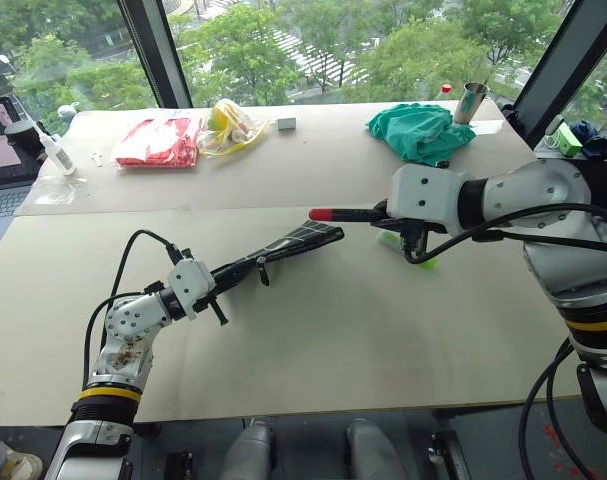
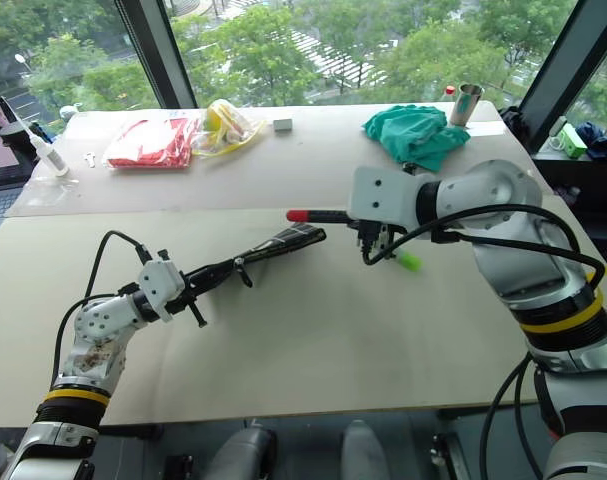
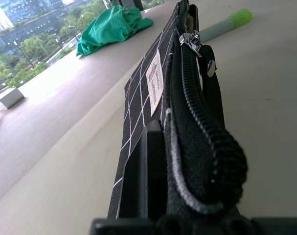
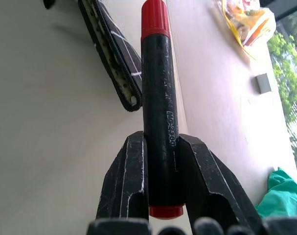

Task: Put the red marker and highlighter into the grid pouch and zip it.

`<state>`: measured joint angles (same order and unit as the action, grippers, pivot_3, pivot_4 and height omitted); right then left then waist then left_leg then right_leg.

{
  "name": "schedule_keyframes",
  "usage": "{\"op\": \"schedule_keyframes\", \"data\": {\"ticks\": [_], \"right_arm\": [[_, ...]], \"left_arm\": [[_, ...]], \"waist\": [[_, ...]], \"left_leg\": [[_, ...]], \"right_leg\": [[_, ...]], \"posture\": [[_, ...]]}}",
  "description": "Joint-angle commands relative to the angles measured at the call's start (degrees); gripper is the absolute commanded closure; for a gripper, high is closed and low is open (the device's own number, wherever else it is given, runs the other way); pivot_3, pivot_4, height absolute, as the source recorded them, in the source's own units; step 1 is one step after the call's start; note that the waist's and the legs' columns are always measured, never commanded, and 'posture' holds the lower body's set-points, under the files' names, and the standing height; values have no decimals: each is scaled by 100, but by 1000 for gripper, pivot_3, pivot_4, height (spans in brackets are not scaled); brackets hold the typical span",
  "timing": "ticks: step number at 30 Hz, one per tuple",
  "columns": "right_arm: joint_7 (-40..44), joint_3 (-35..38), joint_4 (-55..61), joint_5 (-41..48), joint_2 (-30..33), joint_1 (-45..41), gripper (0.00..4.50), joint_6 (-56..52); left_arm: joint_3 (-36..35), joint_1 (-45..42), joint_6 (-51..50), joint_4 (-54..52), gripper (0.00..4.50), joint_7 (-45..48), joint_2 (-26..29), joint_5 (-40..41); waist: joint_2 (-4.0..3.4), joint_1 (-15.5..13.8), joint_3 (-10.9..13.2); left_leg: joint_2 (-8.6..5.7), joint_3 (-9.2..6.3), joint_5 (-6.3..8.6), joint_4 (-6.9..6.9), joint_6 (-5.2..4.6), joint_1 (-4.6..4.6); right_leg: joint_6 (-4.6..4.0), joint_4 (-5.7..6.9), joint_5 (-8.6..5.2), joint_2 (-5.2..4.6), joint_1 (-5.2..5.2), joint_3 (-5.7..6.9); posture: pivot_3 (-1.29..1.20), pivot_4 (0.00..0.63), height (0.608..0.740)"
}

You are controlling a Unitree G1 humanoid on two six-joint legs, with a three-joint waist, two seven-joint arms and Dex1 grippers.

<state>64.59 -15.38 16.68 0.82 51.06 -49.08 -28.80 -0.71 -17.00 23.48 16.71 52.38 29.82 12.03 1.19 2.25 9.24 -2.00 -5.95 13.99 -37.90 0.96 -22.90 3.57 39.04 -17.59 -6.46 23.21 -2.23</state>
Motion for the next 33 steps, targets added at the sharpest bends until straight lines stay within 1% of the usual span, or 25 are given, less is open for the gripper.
{"op": "schedule_keyframes", "data": {"ticks": [1,9,16,26,33], "right_arm": [[-5,69,265,-50,51,105,3965,-16],[-96,-268,387,-455,46,536,3965,161],[-194,-398,151,-754,-75,531,3965,283],[-87,-293,-12,-786,-201,436,3965,324],[92,-141,19,-642,-100,389,3965,298]], "left_arm": [[-49,-41,43,-74,4500,9,20,55],[-48,-66,37,-71,4500,16,23,52],[-49,-68,27,-78,4500,11,27,48],[-29,-37,55,-82,4500,-5,11,19],[-29,-36,54,-77,4500,-4,-6,7]], "waist": [[0,2,0],[0,2,0],[0,4,0],[0,3,0],[0,5,0]], "left_leg": [[0,0,0,0,0,0],[-1,0,0,0,0,0],[0,1,0,0,0,1],[-1,0,0,0,1,0],[0,0,0,0,1,1]], "right_leg": [[0,1,0,0,0,0],[0,3,0,0,1,0],[0,2,0,0,1,0],[0,2,0,0,1,0],[0,2,0,0,1,0]], "posture": [[0,150,740],[0,150,740],[0,150,740],[0,150,740],[0,150,740]]}}
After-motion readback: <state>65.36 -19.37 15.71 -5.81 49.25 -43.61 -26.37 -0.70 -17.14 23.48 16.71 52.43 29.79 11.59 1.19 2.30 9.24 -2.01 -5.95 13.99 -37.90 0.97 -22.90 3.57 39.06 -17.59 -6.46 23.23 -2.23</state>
